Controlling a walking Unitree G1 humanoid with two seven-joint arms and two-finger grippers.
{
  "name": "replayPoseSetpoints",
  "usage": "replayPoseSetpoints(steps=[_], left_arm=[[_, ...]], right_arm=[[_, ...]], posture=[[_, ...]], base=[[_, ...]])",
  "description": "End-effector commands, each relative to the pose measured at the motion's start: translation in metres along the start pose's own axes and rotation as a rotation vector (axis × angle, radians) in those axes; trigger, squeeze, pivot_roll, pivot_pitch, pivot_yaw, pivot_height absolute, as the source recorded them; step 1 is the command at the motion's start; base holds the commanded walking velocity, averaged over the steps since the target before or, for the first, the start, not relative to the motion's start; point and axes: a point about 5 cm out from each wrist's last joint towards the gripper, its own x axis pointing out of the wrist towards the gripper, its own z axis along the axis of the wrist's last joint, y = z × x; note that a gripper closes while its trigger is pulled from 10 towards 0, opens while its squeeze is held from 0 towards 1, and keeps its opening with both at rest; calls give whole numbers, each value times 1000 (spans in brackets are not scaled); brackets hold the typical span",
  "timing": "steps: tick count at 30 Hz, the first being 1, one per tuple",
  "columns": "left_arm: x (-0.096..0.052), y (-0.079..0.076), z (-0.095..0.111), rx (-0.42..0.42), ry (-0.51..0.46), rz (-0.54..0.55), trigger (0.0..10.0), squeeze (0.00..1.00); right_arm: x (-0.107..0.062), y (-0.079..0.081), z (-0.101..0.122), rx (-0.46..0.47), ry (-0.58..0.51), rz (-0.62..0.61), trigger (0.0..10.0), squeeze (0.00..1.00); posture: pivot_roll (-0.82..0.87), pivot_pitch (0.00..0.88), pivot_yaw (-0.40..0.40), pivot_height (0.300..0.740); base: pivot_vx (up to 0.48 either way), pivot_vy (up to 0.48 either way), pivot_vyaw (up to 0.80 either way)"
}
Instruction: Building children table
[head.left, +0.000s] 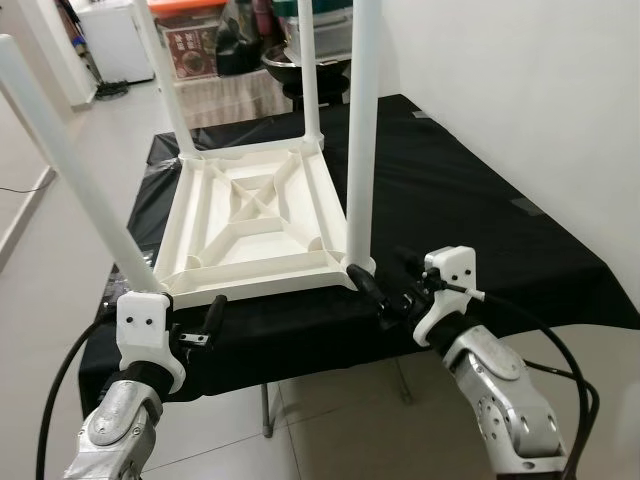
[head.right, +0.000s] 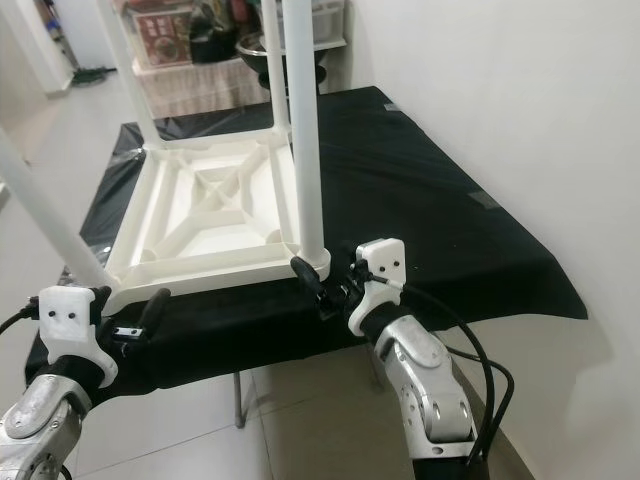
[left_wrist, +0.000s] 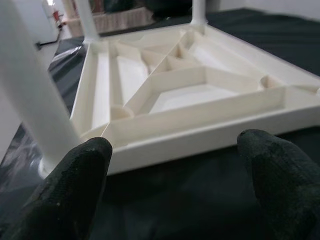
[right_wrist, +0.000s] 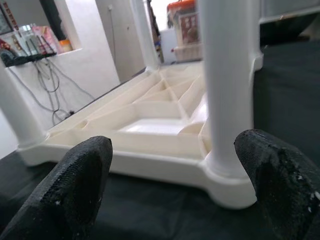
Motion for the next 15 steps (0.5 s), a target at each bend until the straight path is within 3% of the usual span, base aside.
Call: replayPoseSetpoints(steps=[1,6,8,15], left_arm=[[0,-4,-1,31,21,-21,10000,0],[1,-7,1,40,7,-36,10000,0],[7,-15,5,57,-12,-79,10000,0],[20,-20,7,50,-18,-104,10000,0]], right_arm=[[1,3,-1,22,2,4,10000,0],[0,6,-2,17,3,6,10000,0],[-3,8,-5,13,0,-31,10000,0],[5,1,-4,6,-4,-89,10000,0]], posture=[[5,84,72,740],[4,97,90,740],[5,102,97,740],[3,105,91,740]], base=[[0,480,0],[0,480,0],[0,0,0],[0,0,0]])
